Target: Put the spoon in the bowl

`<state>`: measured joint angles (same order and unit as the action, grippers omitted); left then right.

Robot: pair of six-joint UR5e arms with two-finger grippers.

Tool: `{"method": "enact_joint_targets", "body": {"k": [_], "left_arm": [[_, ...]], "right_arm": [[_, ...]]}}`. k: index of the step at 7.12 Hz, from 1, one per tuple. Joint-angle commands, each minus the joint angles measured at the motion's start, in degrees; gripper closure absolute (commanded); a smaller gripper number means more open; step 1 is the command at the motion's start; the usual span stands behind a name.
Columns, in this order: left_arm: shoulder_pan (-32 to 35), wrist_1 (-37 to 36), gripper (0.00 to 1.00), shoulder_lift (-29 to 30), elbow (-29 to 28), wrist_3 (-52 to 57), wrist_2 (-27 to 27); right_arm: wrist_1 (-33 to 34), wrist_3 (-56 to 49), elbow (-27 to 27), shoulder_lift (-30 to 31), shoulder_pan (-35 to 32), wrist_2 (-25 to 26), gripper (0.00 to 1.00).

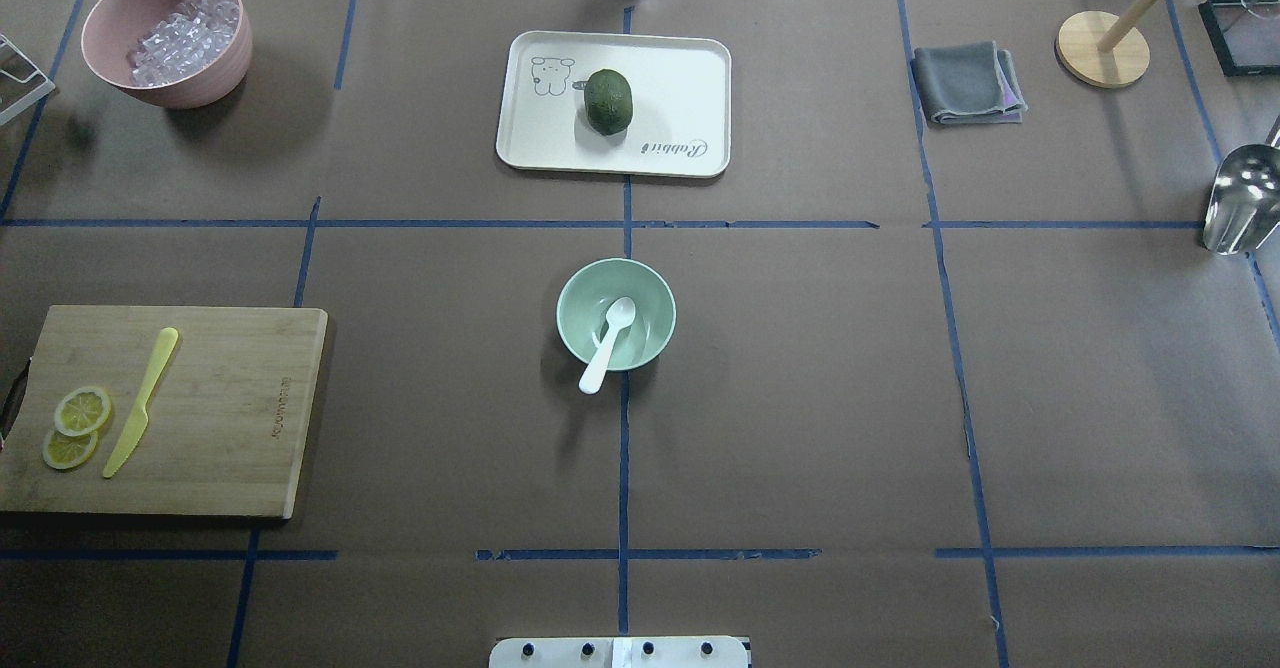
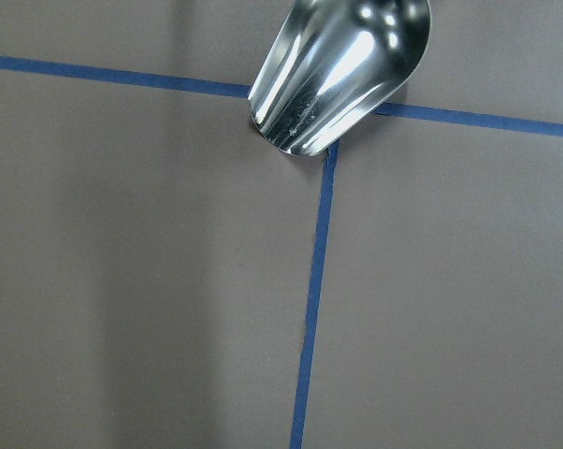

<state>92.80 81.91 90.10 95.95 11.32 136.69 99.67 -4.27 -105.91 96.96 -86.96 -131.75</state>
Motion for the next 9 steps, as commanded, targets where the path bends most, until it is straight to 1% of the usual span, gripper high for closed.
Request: {"method": "enact_joint_targets", "body": {"k": [1, 2, 9], "left_arm": [[1.59, 7.54, 0.00, -3.35, -0.41, -0.06, -0.80], [1.59, 7.30, 0.00, -3.70, -0.59, -0.07, -2.55], [1.15, 6.95, 0.00, -6.25, -0.50, 0.28, -2.74]], "right_arm": [[0.00, -0.38, -0.09, 0.07, 0.04, 0.09, 0.00], [0.00, -0.30, -0.09, 0.07, -0.05, 0.00, 0.00], [-0.09, -0.56, 0.09, 0.86, 0.04, 0.00, 0.00]]}}
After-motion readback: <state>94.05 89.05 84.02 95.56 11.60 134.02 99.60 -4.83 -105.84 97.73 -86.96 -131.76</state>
